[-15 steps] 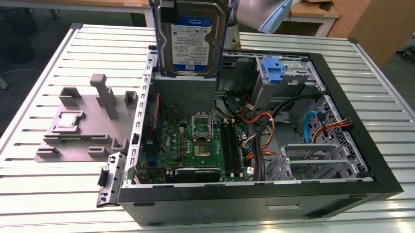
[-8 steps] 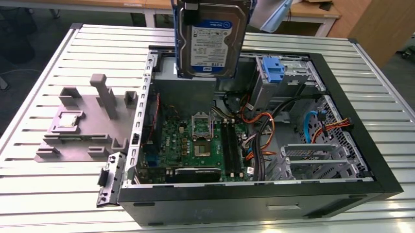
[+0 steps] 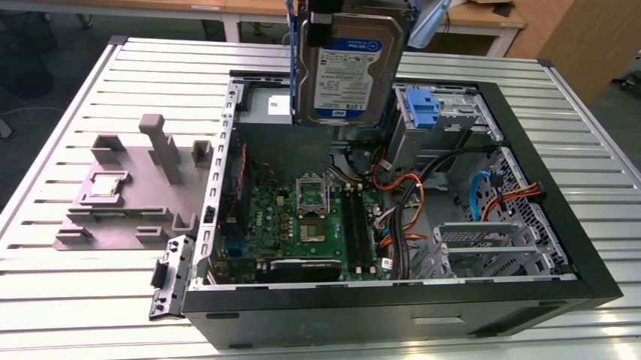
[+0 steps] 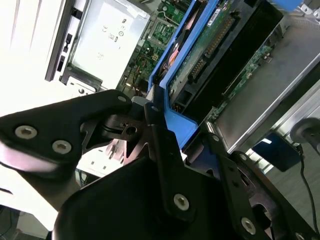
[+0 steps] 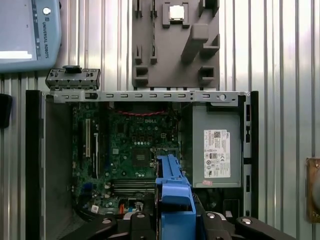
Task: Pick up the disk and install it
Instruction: 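Pick up the disk, then insert the disk into the insertion slot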
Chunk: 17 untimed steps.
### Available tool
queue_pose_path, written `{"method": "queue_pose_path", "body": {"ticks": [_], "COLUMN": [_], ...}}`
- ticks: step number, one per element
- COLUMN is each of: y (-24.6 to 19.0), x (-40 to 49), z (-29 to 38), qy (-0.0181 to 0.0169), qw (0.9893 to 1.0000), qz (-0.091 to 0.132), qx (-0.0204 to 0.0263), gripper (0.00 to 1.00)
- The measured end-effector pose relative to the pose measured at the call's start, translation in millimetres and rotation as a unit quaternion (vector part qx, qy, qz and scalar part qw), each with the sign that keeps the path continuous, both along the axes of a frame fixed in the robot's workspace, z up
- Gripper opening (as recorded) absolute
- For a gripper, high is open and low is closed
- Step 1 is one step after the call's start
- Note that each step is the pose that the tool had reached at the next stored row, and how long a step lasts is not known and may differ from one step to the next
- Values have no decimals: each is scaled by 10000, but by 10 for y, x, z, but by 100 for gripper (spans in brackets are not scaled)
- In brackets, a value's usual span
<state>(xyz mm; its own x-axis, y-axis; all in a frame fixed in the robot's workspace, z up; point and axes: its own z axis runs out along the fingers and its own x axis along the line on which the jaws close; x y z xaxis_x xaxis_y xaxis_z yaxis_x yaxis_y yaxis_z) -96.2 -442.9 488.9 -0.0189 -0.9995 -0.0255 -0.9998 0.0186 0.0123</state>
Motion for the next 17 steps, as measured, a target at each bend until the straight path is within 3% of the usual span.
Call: {"method": "queue_pose_path", "body": {"ticks": [17], "y": [0], "x": [13], "z": [0], "qy": [0], "qw": [10000], "qz": [0], "qx": [-1], "gripper": [37]}}
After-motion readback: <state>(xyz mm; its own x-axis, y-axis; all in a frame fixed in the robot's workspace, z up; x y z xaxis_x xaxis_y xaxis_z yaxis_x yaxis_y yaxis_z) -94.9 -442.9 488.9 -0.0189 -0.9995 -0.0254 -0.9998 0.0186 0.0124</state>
